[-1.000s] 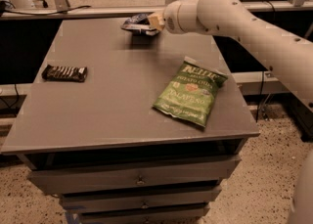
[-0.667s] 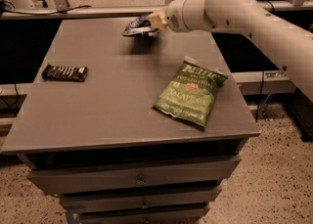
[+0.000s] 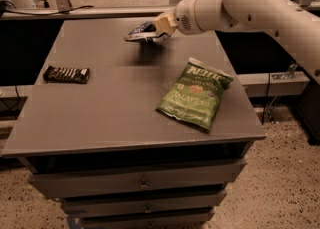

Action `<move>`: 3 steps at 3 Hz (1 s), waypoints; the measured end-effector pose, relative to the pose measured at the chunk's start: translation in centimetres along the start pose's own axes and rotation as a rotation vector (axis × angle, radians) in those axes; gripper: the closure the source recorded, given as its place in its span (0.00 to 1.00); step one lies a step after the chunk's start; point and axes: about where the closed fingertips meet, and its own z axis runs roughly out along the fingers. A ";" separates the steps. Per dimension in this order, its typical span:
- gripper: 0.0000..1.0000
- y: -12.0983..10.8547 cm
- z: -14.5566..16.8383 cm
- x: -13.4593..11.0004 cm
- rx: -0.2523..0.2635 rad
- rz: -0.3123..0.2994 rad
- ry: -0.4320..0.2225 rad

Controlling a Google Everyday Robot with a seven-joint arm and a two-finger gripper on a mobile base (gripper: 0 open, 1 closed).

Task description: Move blue chip bag near green jalapeno chip bag

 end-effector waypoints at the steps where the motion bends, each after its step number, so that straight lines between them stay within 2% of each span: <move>1: 1.00 1.0 -1.6 0.3 -0.029 -0.016 0.022; 2: 1.00 2.4 -3.7 1.1 -0.072 -0.050 0.052; 3: 1.00 3.9 -7.1 2.6 -0.086 -0.051 0.110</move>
Offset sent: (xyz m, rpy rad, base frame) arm -0.0743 -0.0324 0.0007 -0.1112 0.0407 0.1396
